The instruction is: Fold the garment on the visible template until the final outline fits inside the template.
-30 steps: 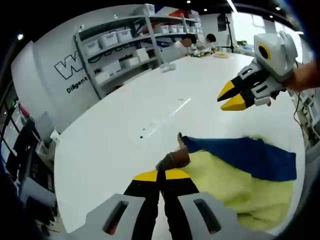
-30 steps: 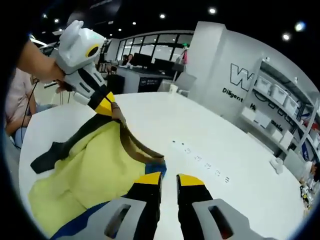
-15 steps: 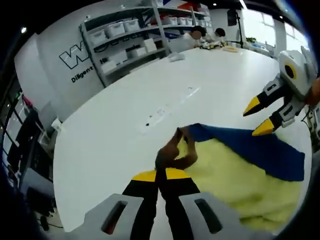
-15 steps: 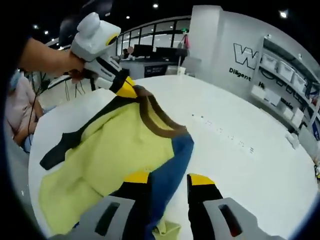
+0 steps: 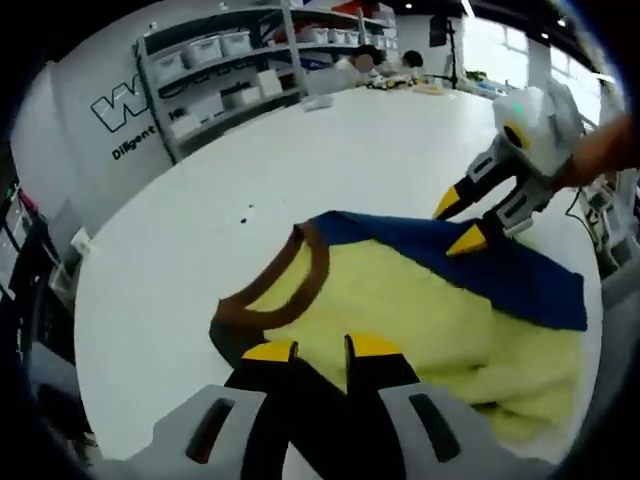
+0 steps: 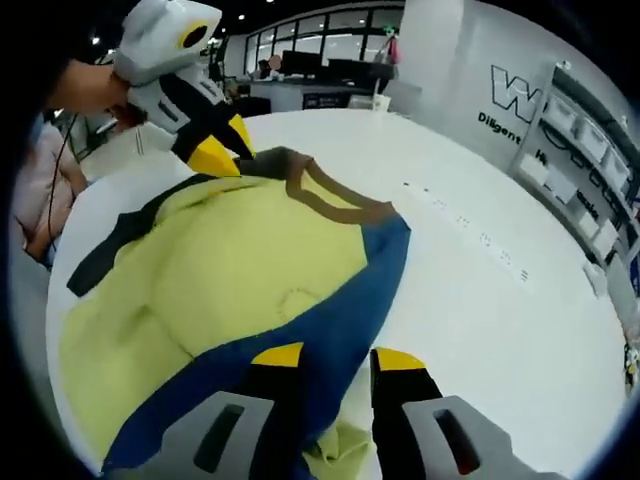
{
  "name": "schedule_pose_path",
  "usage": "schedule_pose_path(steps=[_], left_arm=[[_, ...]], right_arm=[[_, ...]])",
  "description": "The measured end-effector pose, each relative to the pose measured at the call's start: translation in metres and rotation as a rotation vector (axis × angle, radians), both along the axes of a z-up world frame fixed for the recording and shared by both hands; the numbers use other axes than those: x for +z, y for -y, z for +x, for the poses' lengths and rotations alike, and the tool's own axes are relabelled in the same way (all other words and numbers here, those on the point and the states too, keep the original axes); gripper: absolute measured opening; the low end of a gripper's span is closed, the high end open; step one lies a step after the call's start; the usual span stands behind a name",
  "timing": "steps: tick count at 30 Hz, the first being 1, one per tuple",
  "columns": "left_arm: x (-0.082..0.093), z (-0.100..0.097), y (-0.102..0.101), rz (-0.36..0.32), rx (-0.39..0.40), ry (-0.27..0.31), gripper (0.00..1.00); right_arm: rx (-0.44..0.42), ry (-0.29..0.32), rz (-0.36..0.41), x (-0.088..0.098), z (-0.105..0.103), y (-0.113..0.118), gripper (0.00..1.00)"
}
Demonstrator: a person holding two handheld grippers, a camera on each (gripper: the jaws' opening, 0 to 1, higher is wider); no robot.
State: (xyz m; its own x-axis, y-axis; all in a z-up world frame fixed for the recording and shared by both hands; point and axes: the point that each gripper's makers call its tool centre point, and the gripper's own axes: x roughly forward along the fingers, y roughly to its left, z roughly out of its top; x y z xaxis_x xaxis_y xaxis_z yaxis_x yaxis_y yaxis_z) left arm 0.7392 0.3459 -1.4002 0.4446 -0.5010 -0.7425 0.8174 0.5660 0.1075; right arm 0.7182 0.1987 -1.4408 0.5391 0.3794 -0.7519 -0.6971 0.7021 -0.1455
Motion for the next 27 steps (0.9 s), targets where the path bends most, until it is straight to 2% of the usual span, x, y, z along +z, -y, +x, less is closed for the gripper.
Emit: schedule_pose_path(steps=[2,3,5,6,9,12,15,16,17,19,20,25,27], left_arm=[[-0.010,-0.014,0.005,0.030,-0.059,-0.012,0.18],[-0.014,-0.019,0.007,0.034,-0.065,-0.022,0.18],[-0.018,-0.025,0.013,0.014,-0.068,-0.037,0.19],[-0.021,-0.027,0.015,0.026,-0.078,-0.038,0.20],[-0.028,-0.027,0.015,0.110,-0.139,0.000,0.22],[-0.033,-0.024,0.016,0.130,-0.131,0.004,0.24],[-0.039,-0.024,0.015,0.151,-0.120,-0.018,0.25],[-0.041,-0.019,0.009,0.219,-0.141,0.018,0.24],[-0.036,-0.014,0.013,0.181,-0.120,0.046,0.26],[-0.036,-0.005,0.012,0.210,-0.102,0.063,0.27],[-0.034,0.001,0.010,0.242,-0.111,0.095,0.27],[-0.031,0.012,0.009,0.269,-0.060,0.127,0.31],[-0.027,0.007,0.013,0.254,-0.067,0.139,0.32]], right_arm=[[0.012,0.000,-0.036,-0.005,-0.001,0.006,0.18],[0.005,0.009,-0.002,-0.002,0.001,0.004,0.18],[-0.014,0.008,-0.009,-0.002,0.001,0.009,0.21],[-0.021,0.009,-0.011,-0.002,0.003,0.011,0.21],[-0.034,0.021,-0.065,-0.002,0.007,0.023,0.18],[-0.053,0.014,-0.086,-0.002,0.007,0.036,0.14],[-0.093,0.015,-0.085,-0.002,0.009,0.051,0.15],[-0.108,0.014,-0.093,-0.001,0.010,0.056,0.16],[-0.122,0.018,-0.105,-0.001,0.012,0.062,0.17],[-0.134,0.020,-0.110,0.000,0.013,0.069,0.18],[-0.150,0.015,-0.119,0.000,0.014,0.074,0.18],[-0.172,0.008,-0.124,0.002,0.012,0.082,0.18],[-0.162,0.016,-0.104,0.006,0.008,0.080,0.16]])
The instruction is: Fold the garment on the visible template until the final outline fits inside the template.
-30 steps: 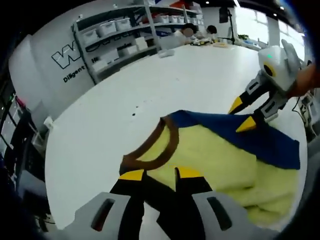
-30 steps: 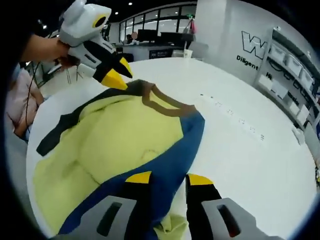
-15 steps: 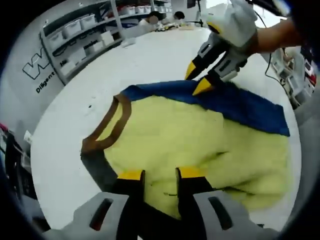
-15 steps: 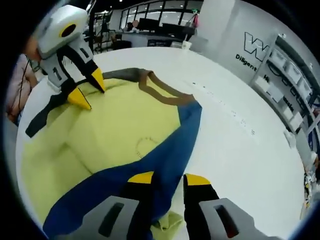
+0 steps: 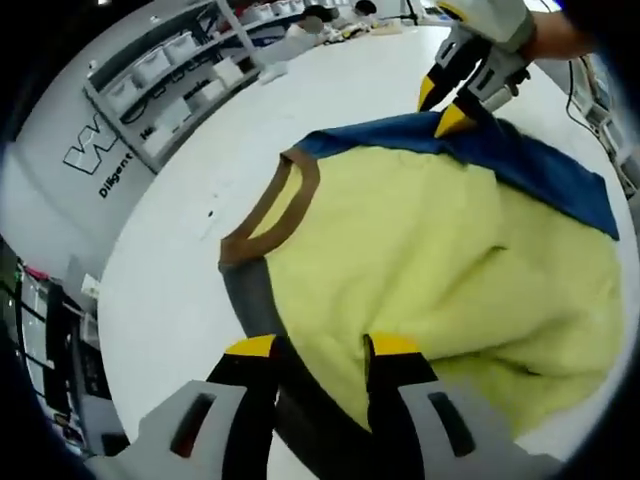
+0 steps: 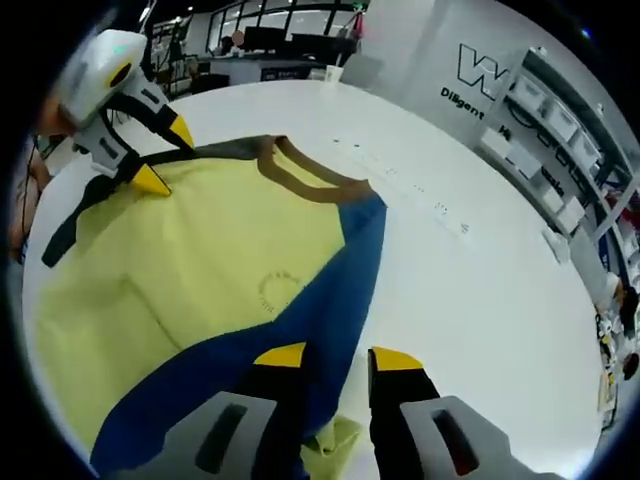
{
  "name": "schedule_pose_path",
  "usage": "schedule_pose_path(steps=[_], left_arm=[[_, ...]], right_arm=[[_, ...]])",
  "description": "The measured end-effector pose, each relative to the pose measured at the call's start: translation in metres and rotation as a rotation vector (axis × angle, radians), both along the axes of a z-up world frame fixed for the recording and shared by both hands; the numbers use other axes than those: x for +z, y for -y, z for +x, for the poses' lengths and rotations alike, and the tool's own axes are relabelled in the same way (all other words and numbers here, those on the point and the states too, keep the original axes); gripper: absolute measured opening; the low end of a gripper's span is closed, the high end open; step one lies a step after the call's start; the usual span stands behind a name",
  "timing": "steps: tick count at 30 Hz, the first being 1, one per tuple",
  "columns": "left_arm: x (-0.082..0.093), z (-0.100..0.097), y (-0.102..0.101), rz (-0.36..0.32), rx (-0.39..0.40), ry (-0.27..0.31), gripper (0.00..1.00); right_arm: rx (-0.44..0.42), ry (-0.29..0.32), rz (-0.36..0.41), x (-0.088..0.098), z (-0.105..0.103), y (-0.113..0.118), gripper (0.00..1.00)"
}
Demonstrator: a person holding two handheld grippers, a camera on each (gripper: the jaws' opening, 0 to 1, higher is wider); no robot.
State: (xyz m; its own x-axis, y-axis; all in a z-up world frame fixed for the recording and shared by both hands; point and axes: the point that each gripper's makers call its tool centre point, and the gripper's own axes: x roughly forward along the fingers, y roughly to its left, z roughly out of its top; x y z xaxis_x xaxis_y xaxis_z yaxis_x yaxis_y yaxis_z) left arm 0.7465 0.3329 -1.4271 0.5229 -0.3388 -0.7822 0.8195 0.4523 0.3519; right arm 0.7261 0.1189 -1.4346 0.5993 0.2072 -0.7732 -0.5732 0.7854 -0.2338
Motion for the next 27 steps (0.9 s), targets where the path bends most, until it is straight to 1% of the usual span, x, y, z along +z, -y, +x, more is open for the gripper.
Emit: schedule_pose_path(steps=[2,3,5,6,7,8,9,10,11,13,15,21,25,27], left_arm=[[0.005,-0.009,0.011,-0.063,-0.020,-0.004,0.32],[0.007,-0.014,0.014,-0.079,-0.026,-0.008,0.33],[0.009,-0.023,0.020,-0.102,-0.055,-0.005,0.36],[0.009,-0.027,0.019,-0.102,-0.053,-0.008,0.37],[0.011,-0.030,0.019,-0.111,-0.052,-0.009,0.38],[0.012,-0.033,0.020,-0.121,-0.053,-0.007,0.38],[0.014,-0.037,0.019,-0.129,-0.055,-0.002,0.39],[0.015,-0.039,0.018,-0.132,-0.055,-0.001,0.40],[0.015,-0.042,0.016,-0.136,-0.055,-0.003,0.40],[0.014,-0.049,0.012,-0.136,-0.054,-0.010,0.41],[0.014,-0.055,0.008,-0.138,-0.048,-0.012,0.42],[0.019,-0.072,0.003,-0.163,-0.057,-0.012,0.44],[0.020,-0.080,-0.001,-0.184,-0.052,-0.028,0.52],[0.020,-0.084,-0.003,-0.189,-0.050,-0.038,0.55]], right_arm=[[0.019,0.038,0.032,0.008,-0.002,-0.005,0.18],[0.027,0.060,0.059,0.012,-0.004,-0.008,0.20],[0.018,0.051,0.087,0.013,-0.008,-0.009,0.24],[0.026,0.060,0.121,0.015,-0.011,-0.014,0.25],[0.029,0.055,0.112,0.015,-0.014,-0.014,0.27],[0.054,0.068,0.137,0.018,-0.018,-0.021,0.29],[0.062,0.072,0.154,0.020,-0.021,-0.025,0.31],[0.073,0.059,0.160,0.019,-0.027,-0.029,0.33],[0.080,0.060,0.153,0.019,-0.030,-0.031,0.36],[0.103,0.065,0.159,0.020,-0.036,-0.036,0.38],[0.105,0.053,0.171,0.019,-0.043,-0.040,0.41],[0.130,0.035,0.173,0.015,-0.061,-0.048,0.50],[0.135,0.023,0.188,0.014,-0.071,-0.055,0.57],[0.142,0.019,0.188,0.013,-0.075,-0.058,0.59]])
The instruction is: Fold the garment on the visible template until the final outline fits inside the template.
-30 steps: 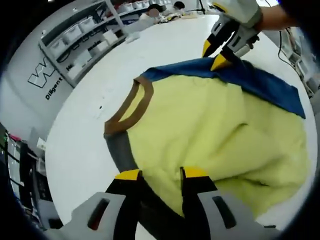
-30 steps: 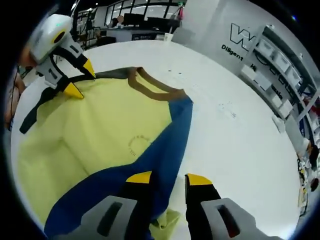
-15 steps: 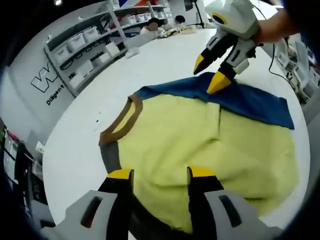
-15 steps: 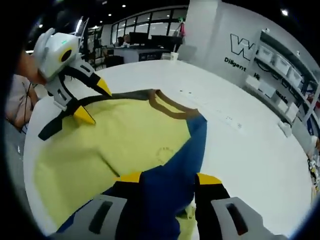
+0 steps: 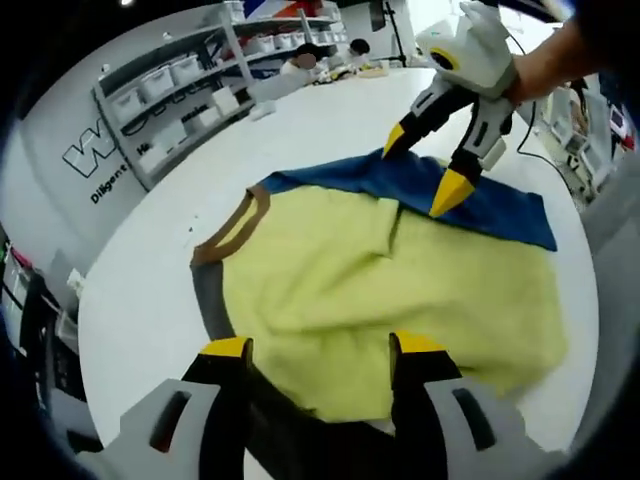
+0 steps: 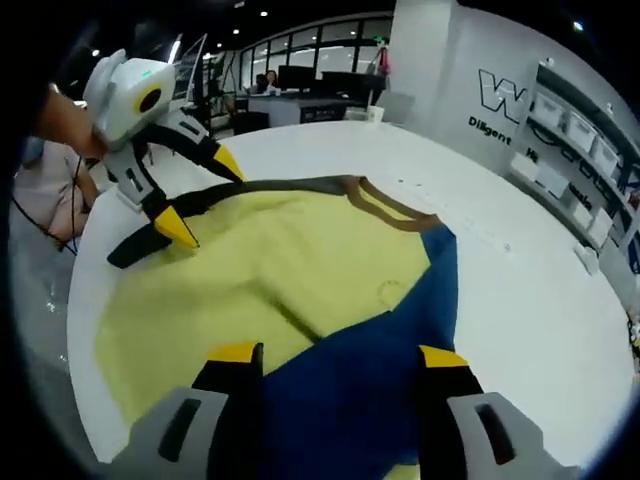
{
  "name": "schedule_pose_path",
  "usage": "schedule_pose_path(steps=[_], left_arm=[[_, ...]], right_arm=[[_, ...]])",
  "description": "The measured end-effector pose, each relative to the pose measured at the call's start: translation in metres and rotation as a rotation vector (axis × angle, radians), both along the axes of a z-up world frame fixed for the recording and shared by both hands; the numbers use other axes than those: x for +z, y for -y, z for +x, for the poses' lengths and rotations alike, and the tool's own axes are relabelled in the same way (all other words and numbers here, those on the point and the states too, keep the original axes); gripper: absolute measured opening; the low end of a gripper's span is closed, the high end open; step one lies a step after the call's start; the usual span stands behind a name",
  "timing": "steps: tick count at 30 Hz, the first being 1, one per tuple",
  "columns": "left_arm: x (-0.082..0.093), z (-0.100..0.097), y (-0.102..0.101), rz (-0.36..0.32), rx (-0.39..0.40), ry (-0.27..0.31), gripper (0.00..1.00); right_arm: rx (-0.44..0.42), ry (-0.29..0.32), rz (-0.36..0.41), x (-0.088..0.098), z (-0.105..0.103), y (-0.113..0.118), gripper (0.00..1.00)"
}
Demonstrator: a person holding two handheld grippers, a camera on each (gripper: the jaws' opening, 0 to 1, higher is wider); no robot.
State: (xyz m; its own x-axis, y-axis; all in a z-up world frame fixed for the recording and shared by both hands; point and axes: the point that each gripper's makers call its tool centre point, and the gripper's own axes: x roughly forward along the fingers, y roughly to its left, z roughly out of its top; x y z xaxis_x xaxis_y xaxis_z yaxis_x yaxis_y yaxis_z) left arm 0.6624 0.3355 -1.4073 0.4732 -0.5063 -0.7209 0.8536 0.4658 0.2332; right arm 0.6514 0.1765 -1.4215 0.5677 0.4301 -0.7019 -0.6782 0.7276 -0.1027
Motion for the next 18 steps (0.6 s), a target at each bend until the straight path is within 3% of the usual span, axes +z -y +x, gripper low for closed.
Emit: schedule_pose_path(steps=[6,10,18], left_arm=[[-0.010,-0.012,-0.008,0.014,0.014,-0.040,0.71],[-0.022,-0.024,-0.015,0.061,0.001,-0.062,0.80],[-0.024,-0.026,-0.022,0.109,-0.019,-0.041,0.84]], right_arm=[[0.035,-0.009,-0.003,-0.004,-0.016,-0.009,0.69],[0.057,-0.015,-0.014,-0.009,-0.027,-0.011,0.73],[0.111,-0.029,-0.096,-0.022,-0.042,-0.005,0.76]])
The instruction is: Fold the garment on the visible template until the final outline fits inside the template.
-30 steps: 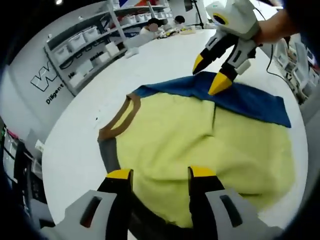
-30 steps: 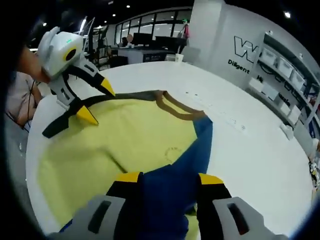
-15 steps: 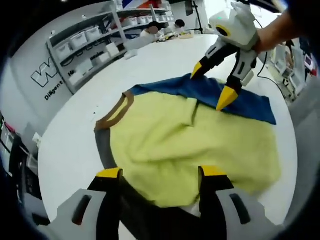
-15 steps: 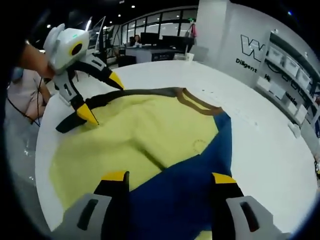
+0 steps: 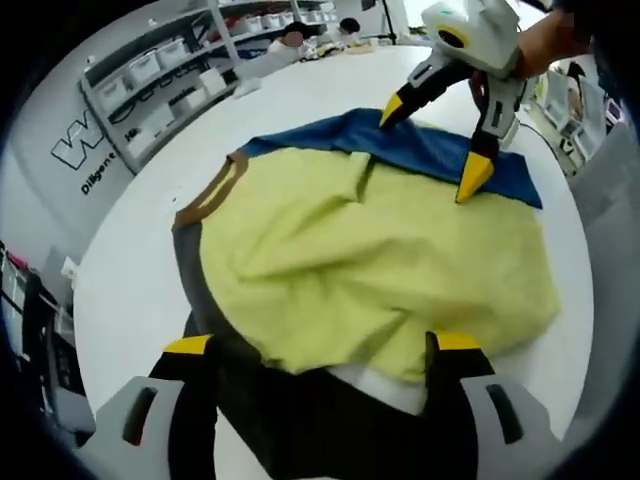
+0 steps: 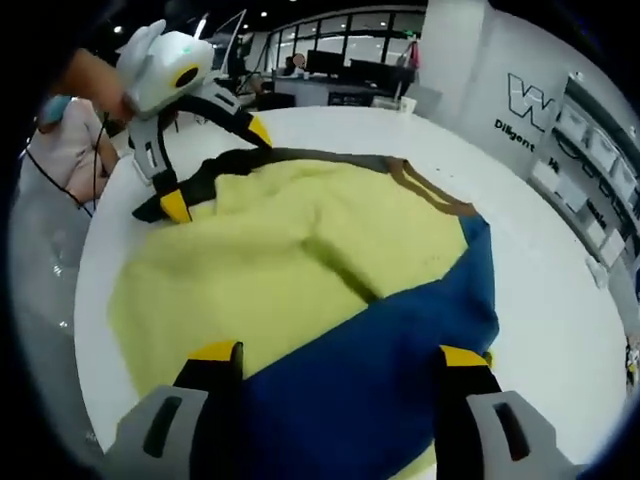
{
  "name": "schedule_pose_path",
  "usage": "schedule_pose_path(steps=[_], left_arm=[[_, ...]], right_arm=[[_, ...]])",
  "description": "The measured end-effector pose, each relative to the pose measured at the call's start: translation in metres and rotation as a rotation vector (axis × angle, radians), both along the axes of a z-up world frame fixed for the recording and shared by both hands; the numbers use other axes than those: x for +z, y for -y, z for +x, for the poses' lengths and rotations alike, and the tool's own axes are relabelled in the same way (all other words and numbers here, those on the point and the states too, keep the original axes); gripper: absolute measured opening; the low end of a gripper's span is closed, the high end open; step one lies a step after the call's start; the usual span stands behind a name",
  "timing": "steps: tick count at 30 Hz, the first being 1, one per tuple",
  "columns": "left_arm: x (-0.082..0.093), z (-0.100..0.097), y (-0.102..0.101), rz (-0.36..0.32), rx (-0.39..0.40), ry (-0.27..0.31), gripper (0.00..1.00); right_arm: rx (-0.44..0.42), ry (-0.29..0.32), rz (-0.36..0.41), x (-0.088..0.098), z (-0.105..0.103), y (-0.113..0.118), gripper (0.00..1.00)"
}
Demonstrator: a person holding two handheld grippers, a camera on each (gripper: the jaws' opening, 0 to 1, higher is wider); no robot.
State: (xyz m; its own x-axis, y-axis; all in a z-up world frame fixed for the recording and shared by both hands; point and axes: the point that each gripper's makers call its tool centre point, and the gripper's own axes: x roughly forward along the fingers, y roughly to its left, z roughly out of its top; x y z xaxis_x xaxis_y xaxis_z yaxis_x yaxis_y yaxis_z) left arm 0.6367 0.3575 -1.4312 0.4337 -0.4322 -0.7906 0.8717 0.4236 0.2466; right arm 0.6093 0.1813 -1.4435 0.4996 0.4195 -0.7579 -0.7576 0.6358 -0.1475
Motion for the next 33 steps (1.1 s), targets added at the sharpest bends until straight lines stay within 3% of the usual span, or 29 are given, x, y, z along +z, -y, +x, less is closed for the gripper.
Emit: schedule_pose_path(steps=[9,23,30,33], left_arm=[[0.000,-0.006,-0.016,0.032,0.018,-0.016,0.86],[0.006,-0.006,-0.021,0.095,-0.061,0.050,0.87],[0.008,-0.007,-0.025,0.153,-0.057,0.048,0.87],[0.015,-0.011,-0.020,0.101,-0.048,0.036,0.87]], right_arm=[[-0.042,-0.006,-0.013,0.002,0.000,0.016,0.82],[-0.092,-0.015,-0.087,0.004,-0.007,0.054,0.77],[-0.135,-0.002,-0.119,0.008,-0.008,0.076,0.76],[-0.131,0.024,-0.152,0.013,-0.006,0.081,0.72]])
